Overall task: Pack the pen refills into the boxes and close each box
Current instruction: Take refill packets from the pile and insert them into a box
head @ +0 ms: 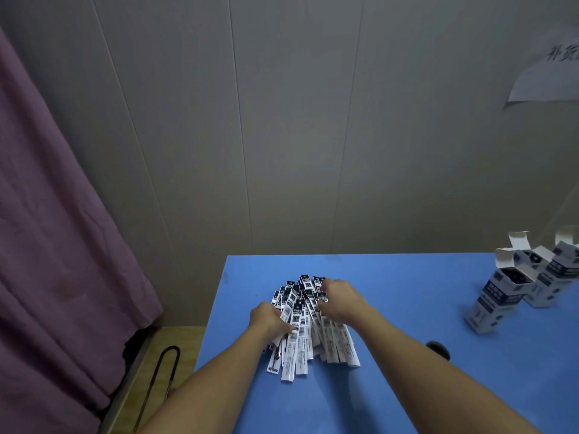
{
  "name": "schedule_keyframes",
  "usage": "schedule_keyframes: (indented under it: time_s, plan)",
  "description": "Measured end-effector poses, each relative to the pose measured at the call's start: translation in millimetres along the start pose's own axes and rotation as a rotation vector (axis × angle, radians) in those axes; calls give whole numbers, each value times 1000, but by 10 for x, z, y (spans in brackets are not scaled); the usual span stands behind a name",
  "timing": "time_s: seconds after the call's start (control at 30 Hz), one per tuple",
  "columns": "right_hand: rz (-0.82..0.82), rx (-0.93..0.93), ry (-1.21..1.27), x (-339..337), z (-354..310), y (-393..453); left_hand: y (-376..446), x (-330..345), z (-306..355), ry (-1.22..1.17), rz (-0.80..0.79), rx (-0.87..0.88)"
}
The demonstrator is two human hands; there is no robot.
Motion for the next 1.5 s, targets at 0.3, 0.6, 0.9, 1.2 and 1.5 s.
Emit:
schedule_keyframes:
  time_s: [0.3,0.6,0.9,1.2,1.5]
  plan:
    - [-14,5,18,54,141,6,-40,201,91,222,-9,18]
    - [-4,17,-3,-20,233,-4,-16,-58,179,89,31,1]
    - [57,127,40,-162,296,-259,-1,-397,597,-184,-9,184]
    - [88,354,99,-120,755,-1082,-131,18,1008,-384,-157,345]
    - [132,548,122,-254,1717,-2029,-666,753,1448,-381,-214,388]
Point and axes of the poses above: each hand's wrist, its own y-axis towards the middle knuckle, its own x-axis out of the palm, z = x × y, the point moved 7 cm from there along y, towards the middle knuckle, and after that the axes turned 5 degrees about -y, right-handed, at the moved point
